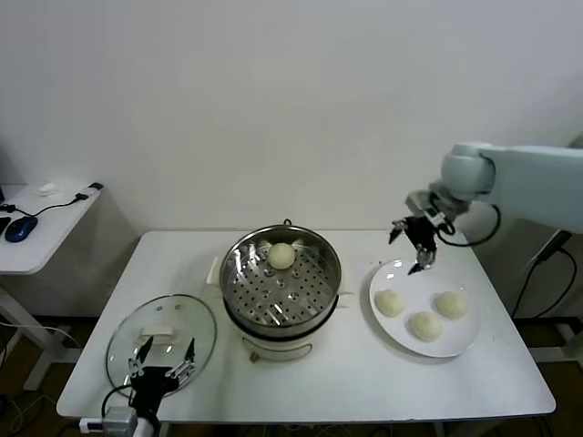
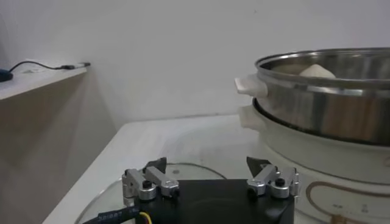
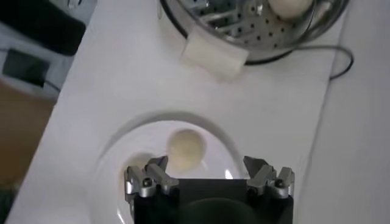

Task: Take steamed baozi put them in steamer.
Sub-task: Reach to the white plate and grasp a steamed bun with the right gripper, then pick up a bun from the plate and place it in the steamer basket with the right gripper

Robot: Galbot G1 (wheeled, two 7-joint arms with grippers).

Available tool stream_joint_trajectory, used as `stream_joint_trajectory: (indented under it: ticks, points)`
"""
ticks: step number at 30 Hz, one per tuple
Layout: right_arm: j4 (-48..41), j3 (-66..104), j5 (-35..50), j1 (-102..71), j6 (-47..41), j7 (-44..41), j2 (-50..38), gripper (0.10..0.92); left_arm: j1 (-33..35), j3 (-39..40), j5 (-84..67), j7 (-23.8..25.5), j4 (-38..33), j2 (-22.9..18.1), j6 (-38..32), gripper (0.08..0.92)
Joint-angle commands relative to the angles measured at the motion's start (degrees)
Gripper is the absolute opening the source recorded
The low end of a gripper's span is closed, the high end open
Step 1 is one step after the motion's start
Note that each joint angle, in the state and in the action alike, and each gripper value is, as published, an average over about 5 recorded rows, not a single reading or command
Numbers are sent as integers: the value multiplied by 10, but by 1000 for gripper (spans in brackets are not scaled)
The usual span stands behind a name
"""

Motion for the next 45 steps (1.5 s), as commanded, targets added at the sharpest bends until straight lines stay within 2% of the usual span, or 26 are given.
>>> stream_joint_trajectory:
  ticks: [1,6,13,27,33,38,45]
  points:
    - [-31,68,-2,-155,-114,62,-41,823,1,0,0,0,4,-1,-1,823]
    - [-97,129,-25,-224,-110,58,-5,823,3,-2,1,0,6,-1,-2,823]
    - [-141,169,-38,-269,-109,60,28,823,4,-6,1,1,10,-1,-2,823]
    - [-170,200,-44,-304,-110,66,59,822,3,-4,2,0,13,-2,-3,823]
    - [-167,199,-50,-300,-111,61,58,769,2,-4,2,0,11,-3,-3,823]
    - [-152,197,-55,-284,-111,54,46,684,5,-3,2,0,8,-4,-4,823]
    - [-125,158,-40,-184,-95,21,23,643,7,-3,3,0,-2,-5,-3,823]
